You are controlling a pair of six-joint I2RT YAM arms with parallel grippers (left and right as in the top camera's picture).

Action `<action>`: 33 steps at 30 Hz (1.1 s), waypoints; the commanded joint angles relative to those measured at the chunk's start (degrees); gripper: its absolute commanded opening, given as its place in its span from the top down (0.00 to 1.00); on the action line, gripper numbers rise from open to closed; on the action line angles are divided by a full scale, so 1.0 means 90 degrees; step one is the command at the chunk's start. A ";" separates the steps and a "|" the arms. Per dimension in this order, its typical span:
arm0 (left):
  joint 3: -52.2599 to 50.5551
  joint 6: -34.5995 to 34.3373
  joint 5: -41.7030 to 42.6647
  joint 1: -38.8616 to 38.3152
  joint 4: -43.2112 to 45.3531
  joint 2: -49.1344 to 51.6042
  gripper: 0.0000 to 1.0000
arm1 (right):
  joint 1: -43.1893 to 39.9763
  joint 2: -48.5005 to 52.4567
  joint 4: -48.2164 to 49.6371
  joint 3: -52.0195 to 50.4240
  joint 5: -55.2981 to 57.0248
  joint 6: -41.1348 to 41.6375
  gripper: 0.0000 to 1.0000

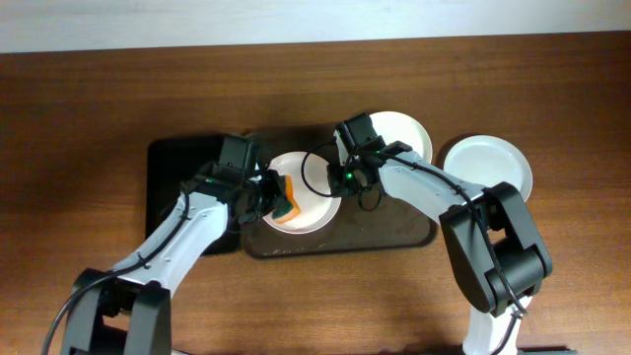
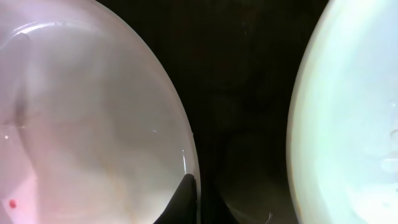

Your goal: Clean dirty plates on tray and stack at the side

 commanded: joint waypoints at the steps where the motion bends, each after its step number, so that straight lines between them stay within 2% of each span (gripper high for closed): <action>1: -0.0240 -0.0172 -0.0112 -0.0087 0.0425 -0.0041 1.00 | 0.0036 0.0143 -0.0083 -0.0046 -0.0027 -0.0041 0.96; 4: -0.0243 -0.0100 -0.0316 -0.0109 0.0527 0.0578 1.00 | 0.0036 0.0143 -0.0083 -0.0046 -0.0027 -0.0041 0.96; 5: -0.0243 0.0568 -0.0342 -0.0199 0.0901 0.0869 1.00 | 0.0036 0.0143 -0.0083 -0.0046 -0.0027 -0.0041 0.96; 6: -0.0243 0.0906 -0.0503 -0.0243 0.1025 0.0923 1.00 | 0.0036 0.0143 -0.0083 -0.0046 -0.0027 -0.0041 0.96; 7: -0.0243 0.1311 -0.0996 -0.0257 0.1030 0.0920 1.00 | 0.0036 0.0143 -0.0083 -0.0046 -0.0029 -0.0041 0.96; 11: -0.0078 0.2042 -0.1836 -0.0255 0.1236 0.0872 1.00 | 0.0036 0.0143 -0.0146 -0.0046 -0.0027 -0.0041 0.96; 13: 0.0211 0.2064 -0.1928 -0.0255 0.1146 0.0680 1.00 | 0.0036 0.0143 -0.0148 -0.0046 -0.0027 -0.0041 0.96; 17: 0.0308 0.2093 -0.1928 0.0146 0.0236 -0.0457 1.00 | 0.0036 0.0143 -0.0151 -0.0046 -0.0027 -0.0041 0.96; 20: 0.0308 0.3126 -0.1926 0.0916 -0.0398 -0.1052 1.00 | 0.0036 0.0121 -0.0172 -0.0032 -0.0029 -0.0041 0.96; 22: 0.0284 0.3315 -0.1926 0.1256 -0.0823 -0.0954 1.00 | 0.0036 -0.0141 -0.0447 0.0245 -0.0007 -0.0066 0.96; 25: 0.0282 0.3827 -0.1931 0.1338 -0.0967 -0.0452 1.00 | 0.0036 -0.0593 -0.1035 0.0712 0.0440 -0.0070 0.96; 31: 0.0282 0.3844 -0.1943 0.1479 -0.0656 0.0714 1.00 | 0.0061 -0.1685 -0.1792 0.0850 0.1819 -0.0289 0.96; 33: 0.0282 0.3925 -0.1928 0.1477 -0.0503 0.0860 1.00 | 0.0352 -0.1982 -0.1868 0.0850 0.2958 -0.0554 0.96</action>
